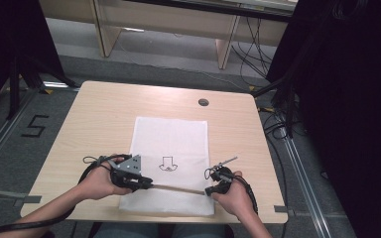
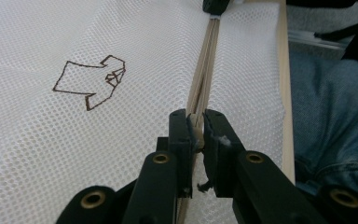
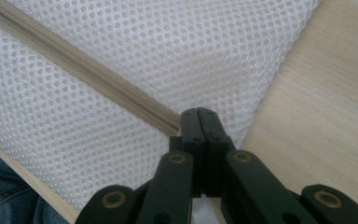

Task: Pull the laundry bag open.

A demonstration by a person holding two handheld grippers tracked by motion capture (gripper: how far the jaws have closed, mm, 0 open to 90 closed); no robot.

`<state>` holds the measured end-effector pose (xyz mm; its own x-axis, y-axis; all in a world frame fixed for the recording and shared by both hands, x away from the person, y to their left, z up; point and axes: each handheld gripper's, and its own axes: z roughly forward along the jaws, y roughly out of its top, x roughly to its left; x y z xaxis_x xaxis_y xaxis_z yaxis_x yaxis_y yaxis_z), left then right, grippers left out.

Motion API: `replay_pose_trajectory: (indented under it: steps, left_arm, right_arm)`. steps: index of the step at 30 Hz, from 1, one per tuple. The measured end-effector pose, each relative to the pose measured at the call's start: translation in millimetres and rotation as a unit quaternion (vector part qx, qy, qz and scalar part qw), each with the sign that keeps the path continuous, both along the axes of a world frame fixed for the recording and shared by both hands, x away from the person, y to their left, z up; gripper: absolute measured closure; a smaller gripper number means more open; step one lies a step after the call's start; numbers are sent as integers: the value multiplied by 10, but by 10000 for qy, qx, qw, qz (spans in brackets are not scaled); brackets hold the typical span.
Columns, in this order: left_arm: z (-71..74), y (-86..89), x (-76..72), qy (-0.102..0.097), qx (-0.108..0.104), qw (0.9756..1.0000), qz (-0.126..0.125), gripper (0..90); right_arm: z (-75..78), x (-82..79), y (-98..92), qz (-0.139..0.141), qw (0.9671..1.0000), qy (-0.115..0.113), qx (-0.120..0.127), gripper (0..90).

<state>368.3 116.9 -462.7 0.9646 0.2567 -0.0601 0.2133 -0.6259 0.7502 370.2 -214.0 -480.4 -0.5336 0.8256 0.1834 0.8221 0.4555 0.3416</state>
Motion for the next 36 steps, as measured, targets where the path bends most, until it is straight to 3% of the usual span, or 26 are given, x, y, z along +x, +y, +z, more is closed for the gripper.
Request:
replay_pose_trajectory:
  steps: [2,4,15,31,36]
  left_arm:
    - [-4,19,2,47,-49,10000,26,818]
    - [-14,36,0,32,3,10000,27,818]
    - [-24,131,-21,19,-27,10000,63,818]
    - [-36,351,-49,81,-113,9995,272,818]
    - [-35,458,-50,38,-38,9994,341,818]
  right_arm:
    - [-14,11,-7,131,9999,-100,48,900]
    - [-3,1,-1,33,10000,-28,12,900]
    - [-11,12,-4,192,9998,-113,17,900]
    - [-9,7,-1,161,9998,-85,9,900]
    - [-9,7,-1,161,9998,-85,7,900]
